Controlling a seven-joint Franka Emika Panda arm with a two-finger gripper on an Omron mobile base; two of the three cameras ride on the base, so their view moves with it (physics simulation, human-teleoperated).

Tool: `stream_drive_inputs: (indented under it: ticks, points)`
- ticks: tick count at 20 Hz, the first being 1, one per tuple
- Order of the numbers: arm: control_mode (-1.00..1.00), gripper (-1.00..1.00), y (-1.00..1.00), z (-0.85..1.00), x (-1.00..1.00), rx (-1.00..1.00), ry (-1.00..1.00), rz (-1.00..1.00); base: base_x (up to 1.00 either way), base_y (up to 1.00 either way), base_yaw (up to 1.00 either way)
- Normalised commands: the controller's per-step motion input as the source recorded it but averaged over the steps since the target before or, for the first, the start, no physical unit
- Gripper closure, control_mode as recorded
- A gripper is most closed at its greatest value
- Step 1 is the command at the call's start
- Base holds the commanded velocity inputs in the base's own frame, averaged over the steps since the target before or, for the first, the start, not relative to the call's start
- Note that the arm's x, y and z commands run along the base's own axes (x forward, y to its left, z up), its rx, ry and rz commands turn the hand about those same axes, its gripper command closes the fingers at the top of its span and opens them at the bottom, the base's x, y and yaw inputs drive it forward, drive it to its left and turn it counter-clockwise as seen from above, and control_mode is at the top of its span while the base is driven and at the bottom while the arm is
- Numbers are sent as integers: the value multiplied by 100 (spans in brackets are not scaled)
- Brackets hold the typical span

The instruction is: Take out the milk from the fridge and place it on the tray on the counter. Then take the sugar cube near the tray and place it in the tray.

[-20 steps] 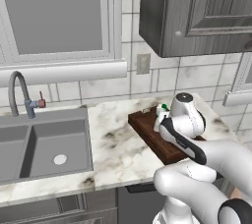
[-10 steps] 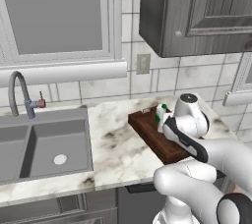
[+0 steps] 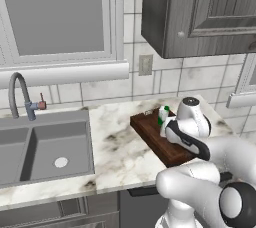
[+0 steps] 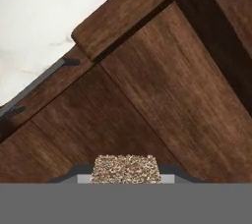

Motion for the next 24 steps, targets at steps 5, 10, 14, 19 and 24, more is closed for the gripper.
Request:
stream_drive_inputs:
  ticks: [5,10,14,19,24]
  points:
    - [-100,100,0,-32,1,0,1,2,0,0,0]
    - [-100,100,0,-35,0,0,0,3,0,0,0]
    - [-100,-100,0,-41,2,0,3,3,0,0,0]
    - [-100,-100,0,-6,-3,0,0,1,0,0,0]
    - [-100,-100,0,10,-31,0,-14,0,0,0,0]
